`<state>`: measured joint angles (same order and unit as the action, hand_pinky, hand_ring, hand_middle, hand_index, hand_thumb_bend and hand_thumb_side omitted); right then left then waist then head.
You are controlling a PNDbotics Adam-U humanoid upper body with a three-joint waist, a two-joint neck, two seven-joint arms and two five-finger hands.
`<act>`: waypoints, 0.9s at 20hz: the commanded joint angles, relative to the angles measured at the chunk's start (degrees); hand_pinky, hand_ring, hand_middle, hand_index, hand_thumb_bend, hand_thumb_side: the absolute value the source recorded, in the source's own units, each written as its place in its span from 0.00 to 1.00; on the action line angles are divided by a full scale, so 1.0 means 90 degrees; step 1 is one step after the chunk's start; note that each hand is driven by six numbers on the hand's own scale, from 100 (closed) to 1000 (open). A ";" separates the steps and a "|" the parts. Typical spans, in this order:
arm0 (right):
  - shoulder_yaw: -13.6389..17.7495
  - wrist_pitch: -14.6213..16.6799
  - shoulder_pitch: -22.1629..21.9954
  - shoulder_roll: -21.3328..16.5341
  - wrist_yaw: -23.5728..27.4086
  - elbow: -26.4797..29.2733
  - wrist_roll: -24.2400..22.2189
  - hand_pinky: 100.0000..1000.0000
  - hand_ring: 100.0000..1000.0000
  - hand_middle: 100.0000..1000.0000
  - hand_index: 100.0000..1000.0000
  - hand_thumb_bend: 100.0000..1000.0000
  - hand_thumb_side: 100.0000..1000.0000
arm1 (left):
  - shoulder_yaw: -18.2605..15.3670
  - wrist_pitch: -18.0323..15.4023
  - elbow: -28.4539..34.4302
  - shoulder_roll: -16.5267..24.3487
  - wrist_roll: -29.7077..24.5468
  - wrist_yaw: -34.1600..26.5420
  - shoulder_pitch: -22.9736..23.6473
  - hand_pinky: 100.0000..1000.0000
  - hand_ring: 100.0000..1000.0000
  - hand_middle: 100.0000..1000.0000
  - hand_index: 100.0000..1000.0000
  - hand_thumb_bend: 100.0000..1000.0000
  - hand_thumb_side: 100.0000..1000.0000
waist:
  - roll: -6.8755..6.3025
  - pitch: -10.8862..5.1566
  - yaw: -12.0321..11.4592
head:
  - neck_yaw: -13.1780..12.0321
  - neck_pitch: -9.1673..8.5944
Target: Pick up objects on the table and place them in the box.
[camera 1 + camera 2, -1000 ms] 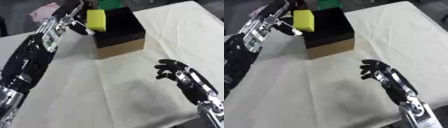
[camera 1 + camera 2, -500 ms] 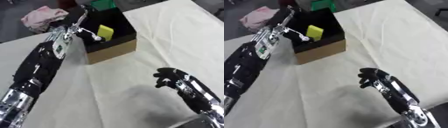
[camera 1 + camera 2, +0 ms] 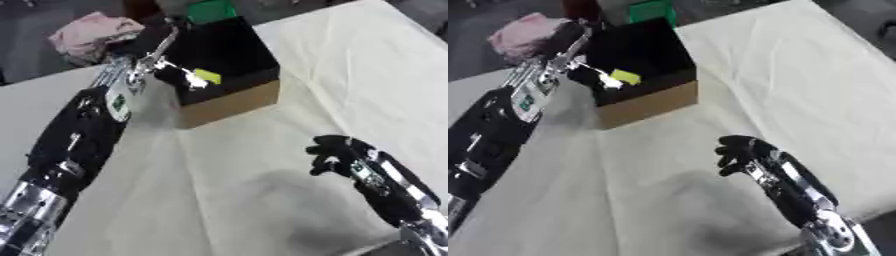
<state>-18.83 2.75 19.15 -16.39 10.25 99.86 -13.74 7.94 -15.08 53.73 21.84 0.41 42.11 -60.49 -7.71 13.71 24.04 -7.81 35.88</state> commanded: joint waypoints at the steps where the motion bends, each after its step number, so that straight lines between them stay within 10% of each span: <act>1: 0.0101 0.0014 -0.0004 -0.0038 0.0023 0.0085 0.0063 0.63 0.84 0.51 0.81 0.00 0.72 | 0.0102 0.0049 0.0738 0.0424 -0.0135 -0.0928 0.0033 0.69 0.57 0.55 0.67 0.78 0.55 | 0.0139 -0.0169 -0.0133 | 0.0084 0.0120; 2: 0.0128 0.0023 -0.0027 -0.0048 0.0028 0.0092 0.0080 0.63 0.84 0.51 0.81 0.00 0.70 | 0.0137 0.0104 0.1013 0.0520 -0.0165 -0.1271 0.0120 0.69 0.56 0.53 0.66 0.85 0.31 | 0.0169 -0.0190 -0.0231 | 0.0121 0.0161; 9: 0.0439 0.0097 -0.0177 -0.0137 0.0033 0.0178 0.0345 0.63 0.84 0.51 0.81 0.00 0.67 | 0.0163 0.0633 0.3084 0.1285 -0.0380 -0.3476 0.1002 0.69 0.55 0.51 0.64 0.78 0.32 | 0.0347 -0.0284 -0.0903 | 0.0308 0.0384; 18: 0.0793 0.0172 -0.0363 -0.0214 -0.0036 0.0328 0.0710 0.63 0.84 0.51 0.83 0.00 0.65 | -0.0151 0.0942 0.4999 0.1577 -0.0307 -0.4598 0.2331 0.70 0.57 0.53 0.64 0.64 0.37 | 0.0549 -0.0182 -0.1599 | 0.0435 0.0607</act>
<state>-12.41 4.20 15.56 -17.07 10.18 101.29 -7.87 7.78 -6.93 95.90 34.30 -2.52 1.93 -38.96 -2.90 12.96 9.49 -4.16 40.83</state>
